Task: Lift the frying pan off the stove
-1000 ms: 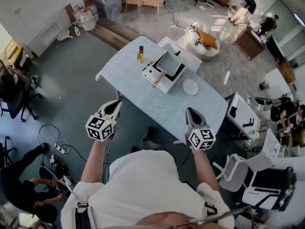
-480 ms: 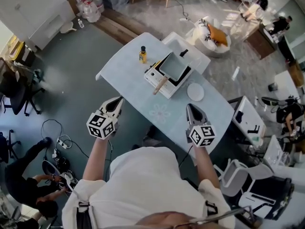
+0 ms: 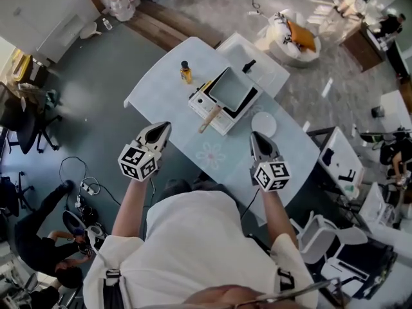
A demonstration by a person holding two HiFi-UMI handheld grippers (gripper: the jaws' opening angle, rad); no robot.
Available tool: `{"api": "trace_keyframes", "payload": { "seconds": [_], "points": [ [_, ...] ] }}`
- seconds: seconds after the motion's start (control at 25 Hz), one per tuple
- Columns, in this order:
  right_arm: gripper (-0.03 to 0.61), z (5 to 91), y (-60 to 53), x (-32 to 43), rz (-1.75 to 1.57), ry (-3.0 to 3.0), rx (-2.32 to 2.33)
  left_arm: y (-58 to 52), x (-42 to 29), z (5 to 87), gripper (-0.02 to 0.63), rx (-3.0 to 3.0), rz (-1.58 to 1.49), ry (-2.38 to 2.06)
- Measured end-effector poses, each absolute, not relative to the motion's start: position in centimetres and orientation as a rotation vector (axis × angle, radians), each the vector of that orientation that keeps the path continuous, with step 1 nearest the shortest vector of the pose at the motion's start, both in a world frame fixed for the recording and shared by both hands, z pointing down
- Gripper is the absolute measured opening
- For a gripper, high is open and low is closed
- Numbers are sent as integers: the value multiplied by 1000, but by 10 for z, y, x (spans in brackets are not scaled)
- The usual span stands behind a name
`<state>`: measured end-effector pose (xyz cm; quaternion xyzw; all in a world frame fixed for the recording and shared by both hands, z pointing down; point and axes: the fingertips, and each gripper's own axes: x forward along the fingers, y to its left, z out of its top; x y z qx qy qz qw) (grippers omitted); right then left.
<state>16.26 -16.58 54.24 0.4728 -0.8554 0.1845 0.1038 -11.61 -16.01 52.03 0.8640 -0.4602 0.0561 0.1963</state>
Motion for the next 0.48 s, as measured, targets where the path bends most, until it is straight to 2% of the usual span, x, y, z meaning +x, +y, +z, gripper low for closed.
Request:
{"api": "trace_keyframes", "payload": {
  "seconds": [0.48],
  "points": [
    [37,579,-181,147,637,-2482,1381,-215,-89,547,29,2441,174,-1133]
  ]
}}
